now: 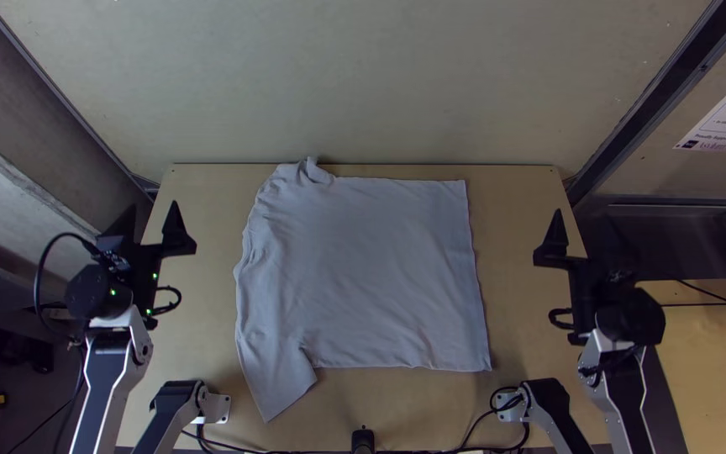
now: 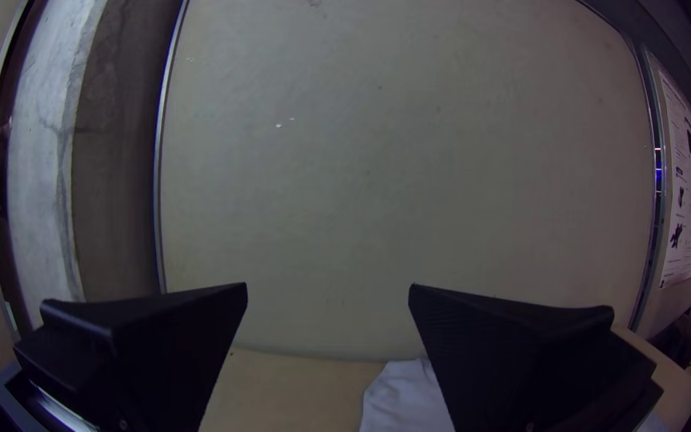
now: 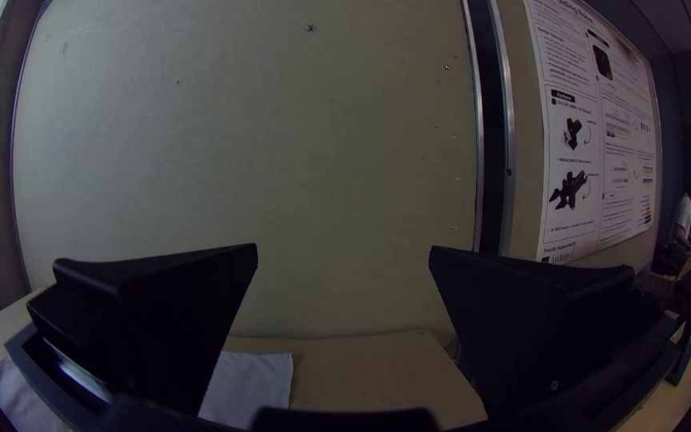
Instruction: Fold the t-shirt
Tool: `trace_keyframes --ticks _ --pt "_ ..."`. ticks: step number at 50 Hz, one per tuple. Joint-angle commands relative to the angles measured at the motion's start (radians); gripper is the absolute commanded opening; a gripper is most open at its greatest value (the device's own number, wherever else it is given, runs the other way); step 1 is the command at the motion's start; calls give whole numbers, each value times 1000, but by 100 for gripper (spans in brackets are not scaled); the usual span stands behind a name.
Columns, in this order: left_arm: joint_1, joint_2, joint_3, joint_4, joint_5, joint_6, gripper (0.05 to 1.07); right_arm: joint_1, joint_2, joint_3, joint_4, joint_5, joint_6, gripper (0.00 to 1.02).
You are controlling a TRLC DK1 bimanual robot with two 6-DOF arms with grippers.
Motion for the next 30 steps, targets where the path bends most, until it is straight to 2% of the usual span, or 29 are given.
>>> trace_keyframes --ticks 1,15,30 --pt "-9 74 92 -6 7 -20 102 9 78 81 21 -4 12 98" --pt "-19 297 350 -133 7 -29 102 11 296 275 -4 -8 14 98" --pt "-49 495 556 -190 25 -48 102 34 493 450 -43 -8 23 98"
